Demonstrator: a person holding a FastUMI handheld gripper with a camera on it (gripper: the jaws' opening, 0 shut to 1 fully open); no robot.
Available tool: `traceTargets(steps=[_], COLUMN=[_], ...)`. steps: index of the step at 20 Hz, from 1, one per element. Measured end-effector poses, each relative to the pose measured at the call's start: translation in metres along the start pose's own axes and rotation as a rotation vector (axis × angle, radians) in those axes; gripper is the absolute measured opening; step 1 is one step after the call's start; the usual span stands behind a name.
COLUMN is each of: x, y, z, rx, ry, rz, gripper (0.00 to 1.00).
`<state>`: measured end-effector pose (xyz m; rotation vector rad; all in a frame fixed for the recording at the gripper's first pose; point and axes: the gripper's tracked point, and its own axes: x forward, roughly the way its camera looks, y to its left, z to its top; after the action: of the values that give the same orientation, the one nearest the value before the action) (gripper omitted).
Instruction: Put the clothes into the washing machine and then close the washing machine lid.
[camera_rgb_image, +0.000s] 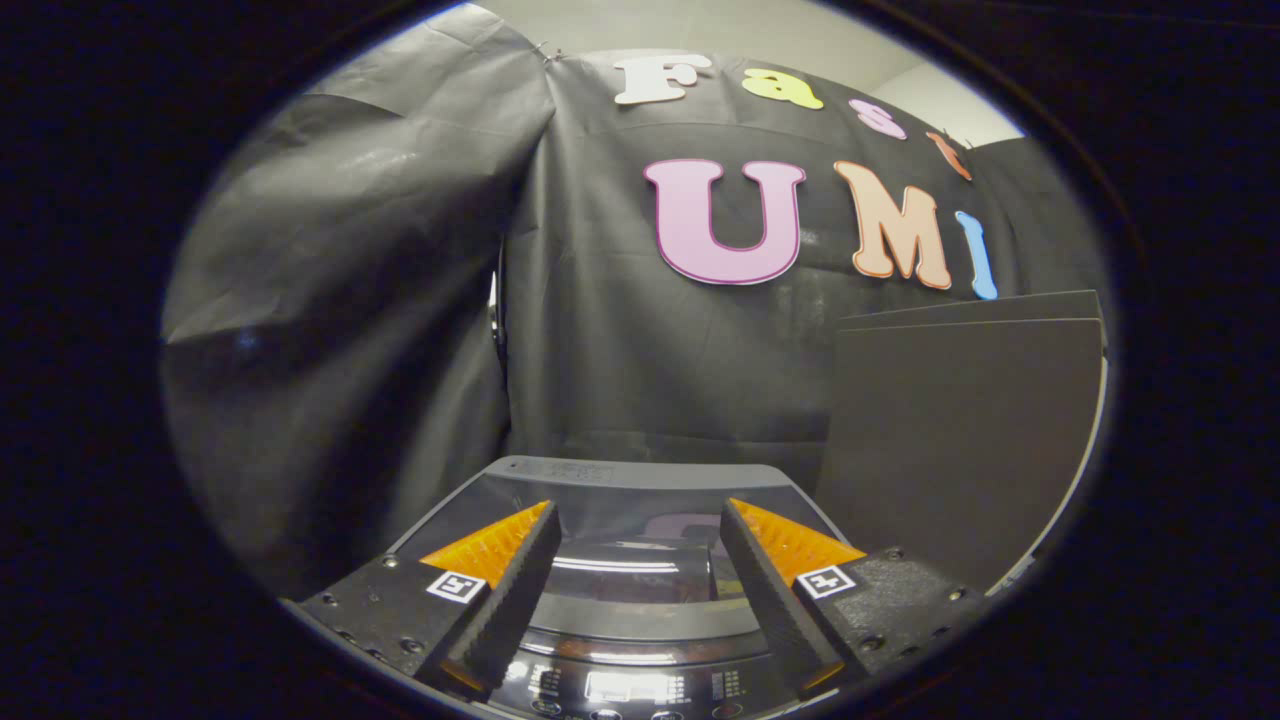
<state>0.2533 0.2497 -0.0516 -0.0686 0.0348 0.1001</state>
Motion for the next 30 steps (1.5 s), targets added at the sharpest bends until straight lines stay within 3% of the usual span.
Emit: traceTargets(steps=[6, 14, 30], x=[-0.029, -0.076, -0.188], y=[-0.007, -0.027, -0.036], z=[0.007, 0.057, 0.163], rx=[0.073, 0.089, 0.112], ry=[0.014, -0.015, 0.0], rz=[-0.003, -0.018, 0.064], gripper=[0.97, 0.97, 0.96])
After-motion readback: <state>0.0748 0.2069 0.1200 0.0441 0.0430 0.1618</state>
